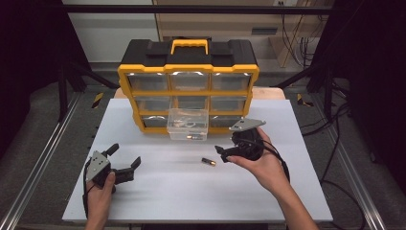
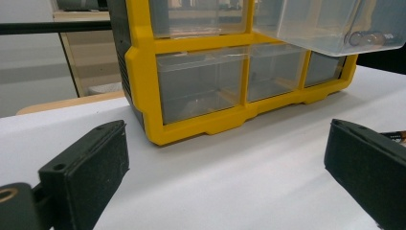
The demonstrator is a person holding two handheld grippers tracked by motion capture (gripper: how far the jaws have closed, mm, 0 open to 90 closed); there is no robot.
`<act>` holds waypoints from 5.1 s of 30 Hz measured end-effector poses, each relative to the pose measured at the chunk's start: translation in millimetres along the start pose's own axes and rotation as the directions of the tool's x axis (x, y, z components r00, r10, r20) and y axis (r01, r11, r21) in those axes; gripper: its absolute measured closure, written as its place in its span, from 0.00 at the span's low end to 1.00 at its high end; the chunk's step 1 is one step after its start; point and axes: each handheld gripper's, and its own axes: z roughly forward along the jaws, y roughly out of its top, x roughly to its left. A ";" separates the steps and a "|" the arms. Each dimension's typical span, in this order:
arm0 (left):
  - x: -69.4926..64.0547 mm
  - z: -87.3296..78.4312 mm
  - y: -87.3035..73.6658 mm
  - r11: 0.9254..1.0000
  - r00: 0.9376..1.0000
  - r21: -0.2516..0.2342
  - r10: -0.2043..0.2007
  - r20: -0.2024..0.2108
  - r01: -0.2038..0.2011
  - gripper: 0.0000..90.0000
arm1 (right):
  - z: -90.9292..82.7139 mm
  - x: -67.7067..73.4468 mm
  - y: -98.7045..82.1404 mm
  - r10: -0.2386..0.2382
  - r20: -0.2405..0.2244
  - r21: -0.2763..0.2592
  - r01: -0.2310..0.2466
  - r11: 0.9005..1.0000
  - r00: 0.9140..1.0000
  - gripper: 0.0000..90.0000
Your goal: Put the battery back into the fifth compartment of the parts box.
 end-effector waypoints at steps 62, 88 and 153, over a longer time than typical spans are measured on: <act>-1.0 -0.8 -0.3 1.000 1.000 0.003 0.006 -0.002 -0.006 0.02 | 112.4 29.1 -56.7 -0.054 -0.143 0.162 0.077 0.984 0.988 0.74; 2.8 -5.6 -0.3 1.000 0.999 -0.020 -0.017 -0.040 0.016 0.02 | 79.1 17.1 -63.3 -0.016 -0.071 0.104 0.023 0.994 0.997 0.85; 0.1 -5.1 -0.2 1.000 0.999 -0.004 0.017 -0.027 -0.017 0.02 | -35.2 5.0 113.1 -0.045 0.037 -0.275 0.053 0.960 0.998 0.85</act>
